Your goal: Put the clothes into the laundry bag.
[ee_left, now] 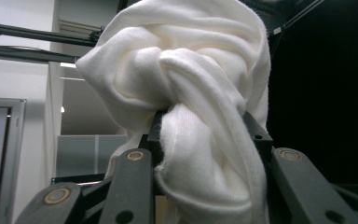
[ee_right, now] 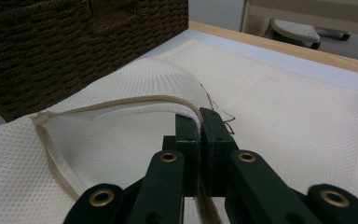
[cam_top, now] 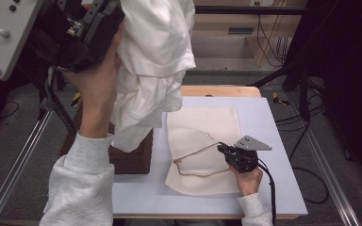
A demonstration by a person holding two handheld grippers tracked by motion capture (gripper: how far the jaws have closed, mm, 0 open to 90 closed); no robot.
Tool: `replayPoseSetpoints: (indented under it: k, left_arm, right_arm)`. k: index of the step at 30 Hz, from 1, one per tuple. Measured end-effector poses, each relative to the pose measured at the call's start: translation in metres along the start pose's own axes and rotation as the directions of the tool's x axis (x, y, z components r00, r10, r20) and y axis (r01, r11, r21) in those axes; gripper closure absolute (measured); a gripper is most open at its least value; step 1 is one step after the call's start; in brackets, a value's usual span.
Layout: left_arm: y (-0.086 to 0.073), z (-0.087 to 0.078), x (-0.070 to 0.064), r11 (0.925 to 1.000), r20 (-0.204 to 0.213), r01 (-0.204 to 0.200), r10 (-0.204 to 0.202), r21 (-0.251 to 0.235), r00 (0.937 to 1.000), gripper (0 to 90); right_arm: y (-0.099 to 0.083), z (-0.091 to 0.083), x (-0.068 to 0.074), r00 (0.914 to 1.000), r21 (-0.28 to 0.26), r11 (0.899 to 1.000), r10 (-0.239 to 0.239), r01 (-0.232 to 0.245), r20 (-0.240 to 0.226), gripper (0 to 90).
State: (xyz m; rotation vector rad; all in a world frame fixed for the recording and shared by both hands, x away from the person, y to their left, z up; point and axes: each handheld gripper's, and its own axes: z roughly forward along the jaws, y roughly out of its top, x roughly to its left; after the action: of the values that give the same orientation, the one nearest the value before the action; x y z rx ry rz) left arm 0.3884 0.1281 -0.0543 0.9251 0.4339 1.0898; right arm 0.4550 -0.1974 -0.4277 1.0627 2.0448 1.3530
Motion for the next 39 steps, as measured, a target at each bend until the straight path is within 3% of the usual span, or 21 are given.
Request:
replayPoseSetpoints:
  k: [9,16,20,23,27,29,30,33,37,39]
  left_arm:
    - [-0.002,0.013,-0.037,0.9993,0.071,0.035,-0.034,-0.016,0.9969,63.2]
    - [-0.015,0.014,-0.061,0.9947,0.135,0.102,-0.102,0.007,0.9855,63.2]
    - [-0.034,-0.004,-0.068,0.9921,0.175,0.118,-0.124,0.044,0.9768,63.2]
    - [-0.051,-0.021,-0.065,0.9855,0.203,0.139,-0.156,0.097,0.9667,63.1]
    - [-0.078,-0.044,-0.061,0.9754,0.251,0.123,-0.167,0.183,0.9534,63.0]
    - [-0.085,-0.051,-0.061,0.9736,0.256,0.112,-0.162,0.199,0.9531,63.0]
    - [-0.099,-0.062,-0.06,0.9673,0.264,0.105,-0.167,0.231,0.9499,63.0]
    - [-0.118,-0.077,-0.06,0.9585,0.277,0.074,-0.153,0.275,0.9487,63.0]
    - [-0.141,-0.094,-0.061,0.9425,0.301,0.041,-0.147,0.332,0.9423,63.0]
    - [-0.152,-0.103,-0.061,0.9311,0.314,0.022,-0.145,0.364,0.9383,62.9]
  right_arm:
    - [0.0,-0.002,-0.004,0.9999,-0.015,1.0,0.01,-0.01,0.004,87.1]
    - [-0.002,-0.001,-0.007,0.9998,-0.015,1.0,0.017,-0.016,0.013,87.2]
    - [-0.003,-0.001,-0.01,0.9995,-0.013,1.0,0.022,-0.022,0.023,87.1]
    - [-0.003,-0.001,-0.012,0.9992,-0.014,0.999,0.03,-0.029,0.028,87.1]
    - [-0.004,0.001,-0.013,0.9989,-0.011,0.999,0.038,-0.037,0.029,87.1]
    - [-0.004,0.001,-0.012,0.9987,-0.009,0.999,0.04,-0.04,0.03,87.1]
    - [-0.004,0.002,-0.013,0.9986,-0.007,0.999,0.041,-0.041,0.033,87.1]
    - [-0.004,0.003,-0.013,0.9987,-0.007,0.999,0.04,-0.04,0.032,87.1]
    - [-0.004,0.004,-0.013,0.9985,-0.008,0.999,0.044,-0.044,0.033,87.1]
    - [-0.003,0.004,-0.013,0.9985,-0.01,0.999,0.041,-0.041,0.036,87.1]
